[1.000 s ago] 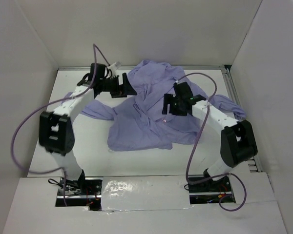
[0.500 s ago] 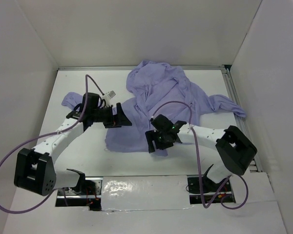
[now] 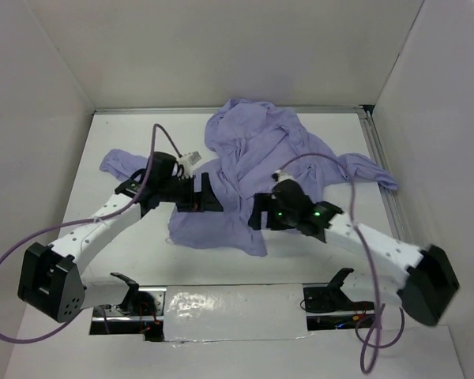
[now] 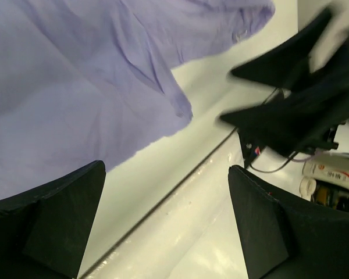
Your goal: Zip up the jacket
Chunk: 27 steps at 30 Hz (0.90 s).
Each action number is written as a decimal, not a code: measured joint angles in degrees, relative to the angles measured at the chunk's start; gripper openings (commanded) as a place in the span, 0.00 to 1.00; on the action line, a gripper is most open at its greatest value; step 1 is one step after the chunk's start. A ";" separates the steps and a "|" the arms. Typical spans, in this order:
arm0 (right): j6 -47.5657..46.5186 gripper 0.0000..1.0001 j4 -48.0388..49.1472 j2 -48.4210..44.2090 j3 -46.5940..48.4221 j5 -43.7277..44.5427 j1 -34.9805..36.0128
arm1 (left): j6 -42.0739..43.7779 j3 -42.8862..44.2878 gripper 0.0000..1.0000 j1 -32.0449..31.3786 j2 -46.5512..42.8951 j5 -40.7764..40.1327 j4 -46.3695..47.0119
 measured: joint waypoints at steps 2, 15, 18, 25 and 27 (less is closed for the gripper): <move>1.42 0.93 -0.57 -9.07 -1.97 2.27 -4.13 | -0.83 1.66 0.99 -3.43 2.12 -1.18 -0.85; 5.29 0.92 -6.01 -26.25 -9.51 5.35 -26.25 | -15.41 22.58 0.99 -25.05 31.08 -17.05 -14.95; 4.50 0.91 -5.79 -24.72 -10.32 3.10 -28.79 | -20.22 27.89 0.99 -27.98 36.54 -20.13 -18.99; 3.74 0.91 -4.76 -23.93 -12.68 -1.20 -31.58 | -28.15 34.05 0.99 -31.10 44.17 -26.27 -26.05; 3.56 0.91 -4.70 -24.24 -13.09 -1.33 -32.26 | -29.68 36.20 0.99 -31.26 46.62 -27.71 -28.02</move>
